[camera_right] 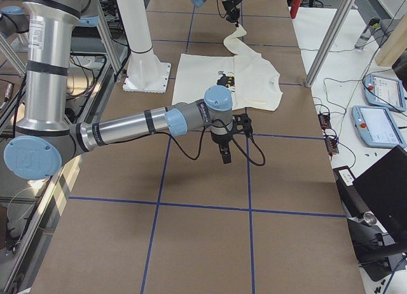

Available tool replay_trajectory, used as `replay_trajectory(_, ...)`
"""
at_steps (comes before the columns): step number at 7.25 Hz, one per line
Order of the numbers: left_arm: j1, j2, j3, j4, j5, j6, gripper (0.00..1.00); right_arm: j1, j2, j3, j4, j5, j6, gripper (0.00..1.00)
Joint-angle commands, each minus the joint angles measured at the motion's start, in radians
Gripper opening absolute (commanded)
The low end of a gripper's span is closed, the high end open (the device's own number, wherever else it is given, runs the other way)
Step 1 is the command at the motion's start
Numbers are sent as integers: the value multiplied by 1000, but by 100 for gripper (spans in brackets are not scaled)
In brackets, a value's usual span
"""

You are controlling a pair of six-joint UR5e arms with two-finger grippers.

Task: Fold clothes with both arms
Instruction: 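Lift the sleeve with the left gripper and fold it across the shirt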

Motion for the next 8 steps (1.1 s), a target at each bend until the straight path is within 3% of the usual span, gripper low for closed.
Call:
replay_trajectory(1, 4, -346, 101, 278, -1, -159, 0, 0, 5, 1, 1, 1, 2, 100)
replay_trajectory(3, 29, -647, 327, 307, -3, -419, 0, 0, 8, -2, -1, -2, 2, 100)
replay_trajectory(4, 116, -759, 421, 298, 18, -500, 0, 0, 9, -2, -1, -2, 2, 100)
replay_trajectory(6, 306, -768, 437, 199, 216, -497, 0, 0, 12, -5, -1, -3, 2, 100)
replay_trajectory(8, 361, -769, 492, 122, 262, -494, 0, 0, 12, -2, -1, 0, 3, 100)
